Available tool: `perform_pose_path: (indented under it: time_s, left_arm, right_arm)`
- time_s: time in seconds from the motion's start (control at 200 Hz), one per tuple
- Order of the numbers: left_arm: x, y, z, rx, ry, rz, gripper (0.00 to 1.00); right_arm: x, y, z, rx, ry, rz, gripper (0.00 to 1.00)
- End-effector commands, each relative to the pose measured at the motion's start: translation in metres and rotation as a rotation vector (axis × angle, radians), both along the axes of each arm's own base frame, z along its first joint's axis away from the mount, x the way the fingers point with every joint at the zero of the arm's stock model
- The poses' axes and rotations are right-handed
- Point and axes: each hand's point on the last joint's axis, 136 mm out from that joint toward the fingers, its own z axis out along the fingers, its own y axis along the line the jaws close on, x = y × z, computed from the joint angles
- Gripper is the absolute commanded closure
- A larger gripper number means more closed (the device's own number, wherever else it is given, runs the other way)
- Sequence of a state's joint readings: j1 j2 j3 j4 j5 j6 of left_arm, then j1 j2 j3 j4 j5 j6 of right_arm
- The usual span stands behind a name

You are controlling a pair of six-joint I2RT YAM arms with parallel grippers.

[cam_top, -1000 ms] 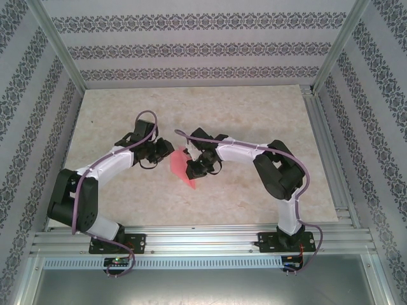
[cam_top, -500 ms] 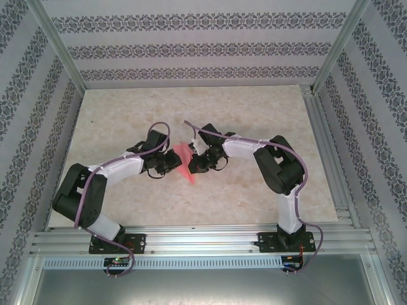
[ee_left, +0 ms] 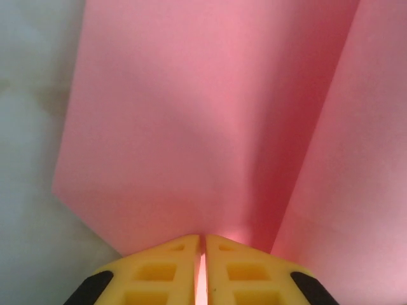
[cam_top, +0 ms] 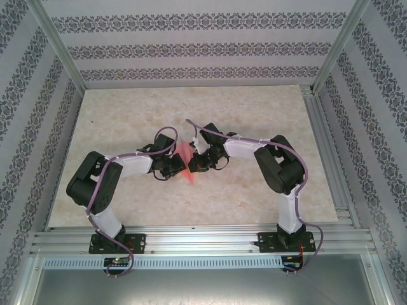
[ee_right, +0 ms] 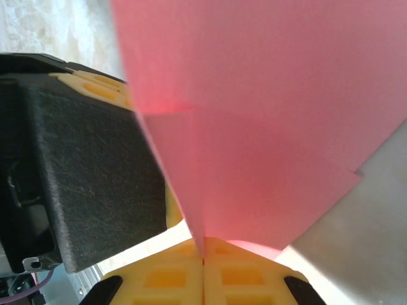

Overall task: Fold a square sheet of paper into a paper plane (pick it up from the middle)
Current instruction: Fourth fold the wing at the center of the table.

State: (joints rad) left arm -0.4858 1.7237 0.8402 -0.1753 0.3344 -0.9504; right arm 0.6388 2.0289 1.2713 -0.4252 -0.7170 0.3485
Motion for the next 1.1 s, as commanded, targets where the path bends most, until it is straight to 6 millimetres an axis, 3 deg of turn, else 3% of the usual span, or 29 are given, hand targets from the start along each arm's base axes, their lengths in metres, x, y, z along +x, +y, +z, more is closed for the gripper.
perform_pose_path:
  time_s: [0.0,0.285,0.779,1.094]
  left_arm:
    - [-0.005,0.000,-0.017,0.042,0.036,-0.011,0.88]
    - [-0.012,0.016,-0.032,0.153,0.051,-0.050,0.90]
    - [-0.012,0.021,-0.038,0.218,0.057,-0.093,0.91]
    - [-0.011,0.023,-0.039,0.250,0.056,-0.115,0.91]
  right_arm:
    - [0.004,-0.002,-0.005,0.018,0.016,-0.015,0.93]
    - [0.013,-0.009,-0.011,-0.002,0.026,-0.014,0.93]
    - [0.026,-0.017,-0.009,-0.022,0.006,0.003,0.92]
    - [0.034,-0.018,-0.019,-0.036,0.015,0.006,0.91]
